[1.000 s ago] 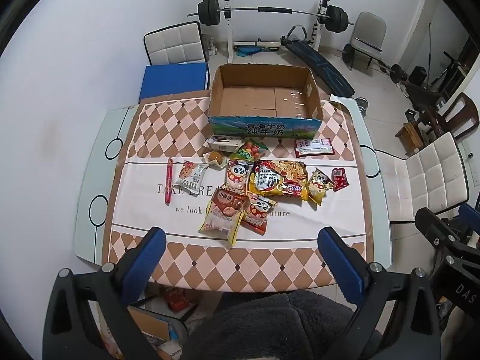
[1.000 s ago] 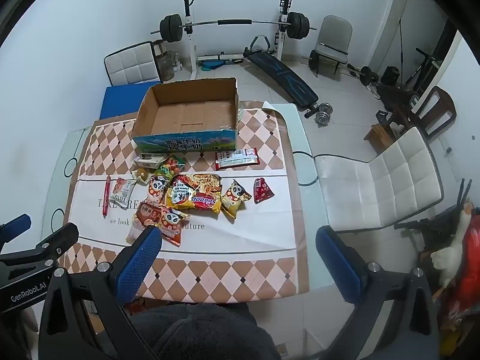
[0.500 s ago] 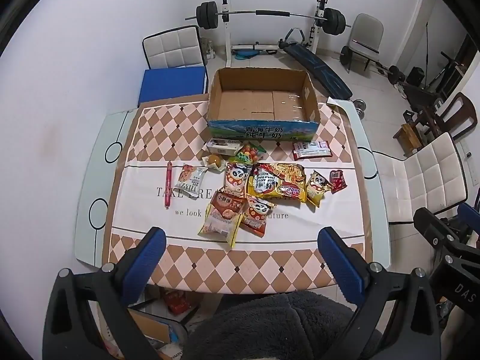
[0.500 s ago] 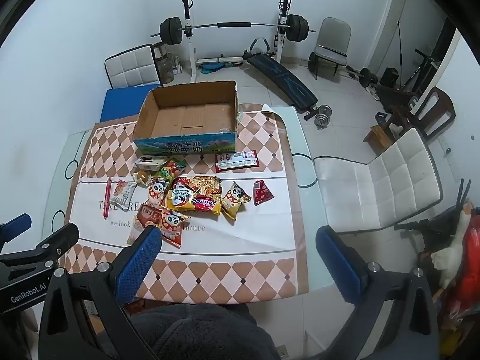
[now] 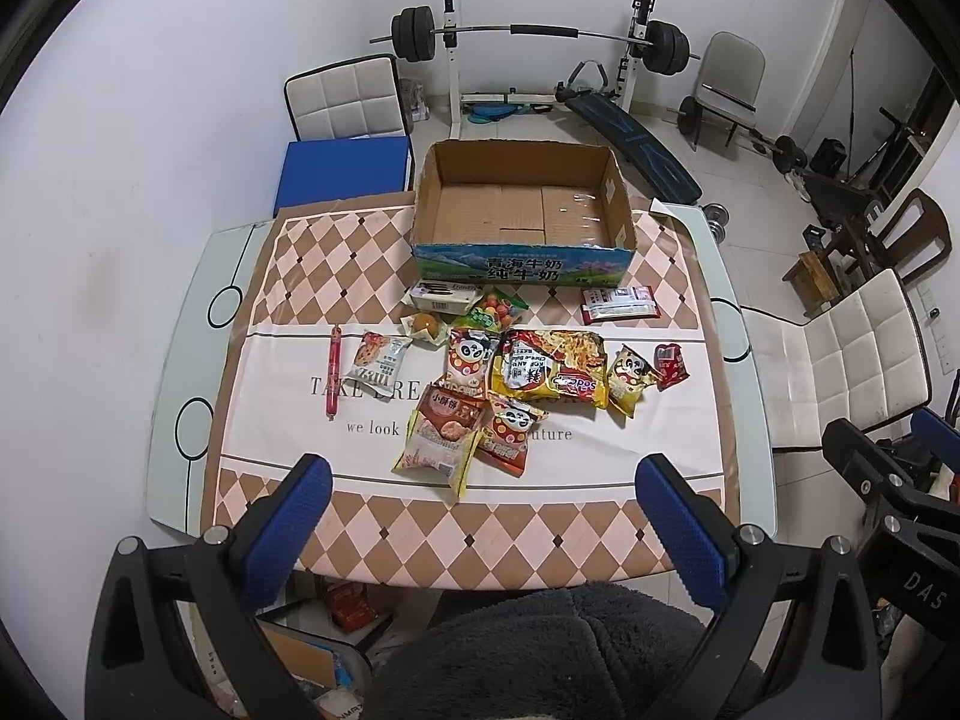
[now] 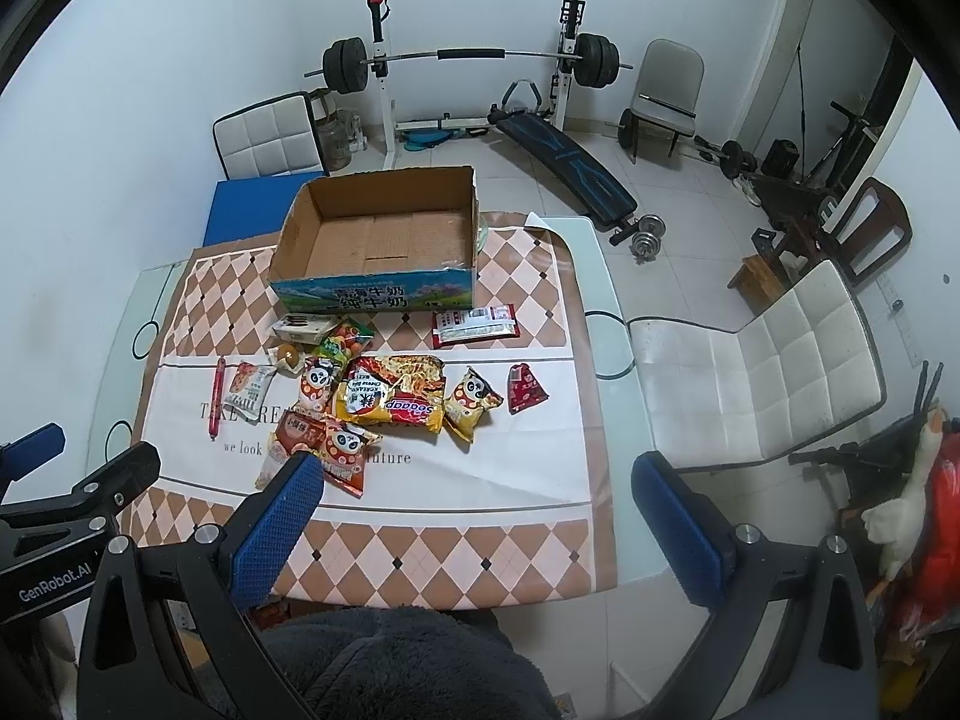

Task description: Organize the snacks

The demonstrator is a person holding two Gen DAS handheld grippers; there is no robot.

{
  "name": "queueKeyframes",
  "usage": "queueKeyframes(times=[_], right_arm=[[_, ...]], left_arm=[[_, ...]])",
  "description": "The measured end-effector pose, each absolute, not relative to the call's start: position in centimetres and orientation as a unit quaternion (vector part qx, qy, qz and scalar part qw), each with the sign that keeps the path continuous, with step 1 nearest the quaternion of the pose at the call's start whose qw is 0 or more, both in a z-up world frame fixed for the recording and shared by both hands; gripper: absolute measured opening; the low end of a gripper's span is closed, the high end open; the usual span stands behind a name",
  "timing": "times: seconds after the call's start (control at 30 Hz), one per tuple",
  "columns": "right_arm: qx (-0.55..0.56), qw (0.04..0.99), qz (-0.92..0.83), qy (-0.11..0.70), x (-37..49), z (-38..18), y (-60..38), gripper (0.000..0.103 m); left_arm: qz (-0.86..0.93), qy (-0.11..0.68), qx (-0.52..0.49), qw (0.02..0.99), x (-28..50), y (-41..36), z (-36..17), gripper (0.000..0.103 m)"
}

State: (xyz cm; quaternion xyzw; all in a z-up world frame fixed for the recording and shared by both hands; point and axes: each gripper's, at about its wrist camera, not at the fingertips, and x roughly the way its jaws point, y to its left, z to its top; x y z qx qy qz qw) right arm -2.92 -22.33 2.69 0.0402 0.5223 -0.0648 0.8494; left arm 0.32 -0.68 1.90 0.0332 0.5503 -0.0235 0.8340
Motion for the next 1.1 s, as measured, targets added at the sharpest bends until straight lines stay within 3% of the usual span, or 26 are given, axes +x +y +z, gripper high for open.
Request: queueKeyframes(times=[1.1], right_arm=[[0.039,0.853,-0.061,0.517,-2.3,4.4,-21.8,0.103]], left_arm=[[-0.028,0.546,0.032,0.836,0.1,-0.4,1.9,0.103]])
